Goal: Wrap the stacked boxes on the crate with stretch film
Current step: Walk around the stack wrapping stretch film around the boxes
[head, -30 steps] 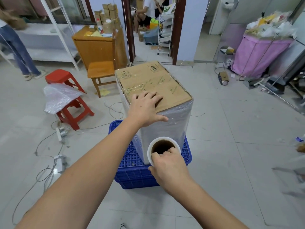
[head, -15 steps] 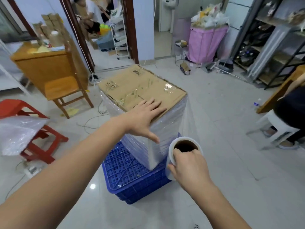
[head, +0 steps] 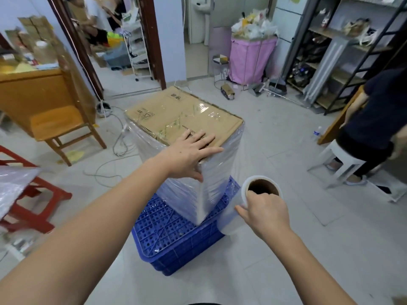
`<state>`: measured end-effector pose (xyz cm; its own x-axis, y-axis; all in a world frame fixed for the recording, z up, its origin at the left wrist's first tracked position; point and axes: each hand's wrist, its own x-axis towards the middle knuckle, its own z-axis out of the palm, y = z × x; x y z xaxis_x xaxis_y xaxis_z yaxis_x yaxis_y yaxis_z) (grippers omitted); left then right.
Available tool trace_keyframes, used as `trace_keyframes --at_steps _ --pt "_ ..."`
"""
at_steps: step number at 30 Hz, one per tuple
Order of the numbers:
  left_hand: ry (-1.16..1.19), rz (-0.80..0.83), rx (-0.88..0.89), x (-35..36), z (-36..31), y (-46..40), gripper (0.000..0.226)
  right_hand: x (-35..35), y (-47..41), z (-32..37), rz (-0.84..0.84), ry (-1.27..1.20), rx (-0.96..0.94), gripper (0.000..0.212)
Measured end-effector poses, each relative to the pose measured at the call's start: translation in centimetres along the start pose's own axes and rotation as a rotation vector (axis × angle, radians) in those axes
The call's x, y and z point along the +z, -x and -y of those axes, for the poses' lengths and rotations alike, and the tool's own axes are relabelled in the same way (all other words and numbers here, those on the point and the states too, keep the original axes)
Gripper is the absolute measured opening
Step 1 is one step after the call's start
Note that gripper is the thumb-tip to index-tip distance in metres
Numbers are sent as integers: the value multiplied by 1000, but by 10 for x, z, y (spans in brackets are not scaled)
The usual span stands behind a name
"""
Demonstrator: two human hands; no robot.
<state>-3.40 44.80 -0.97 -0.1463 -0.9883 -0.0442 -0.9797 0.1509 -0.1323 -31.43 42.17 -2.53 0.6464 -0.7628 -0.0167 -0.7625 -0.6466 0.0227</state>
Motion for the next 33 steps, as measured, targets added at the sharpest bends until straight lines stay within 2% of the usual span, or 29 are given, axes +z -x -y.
trace_keyframes --at_steps 3,5,8,12,17,25,30,33 --pt "24 9 -17 -3 -2 -4 109 0 9 -16 7 -39 -100 36" --pt "20 13 -23 -3 -3 -6 108 2 14 -22 6 -34 -253 35" --pt "23 7 -27 -3 -5 -9 108 2 23 -25 -88 41 -472 46" --pt "33 2 -36 0 -6 -10 109 -6 31 -13 -145 -4 -587 48" --pt "37 -16 -44 3 -5 -4 110 -9 40 14 -90 -37 -712 41" --pt "-1 -93 20 10 6 3 112 -18 32 67 17 -102 -695 38" --pt "8 -176 43 17 12 6 116 -28 22 105 78 -62 -522 27" --pt "25 -209 66 20 12 3 115 -36 31 130 64 -71 -373 28"
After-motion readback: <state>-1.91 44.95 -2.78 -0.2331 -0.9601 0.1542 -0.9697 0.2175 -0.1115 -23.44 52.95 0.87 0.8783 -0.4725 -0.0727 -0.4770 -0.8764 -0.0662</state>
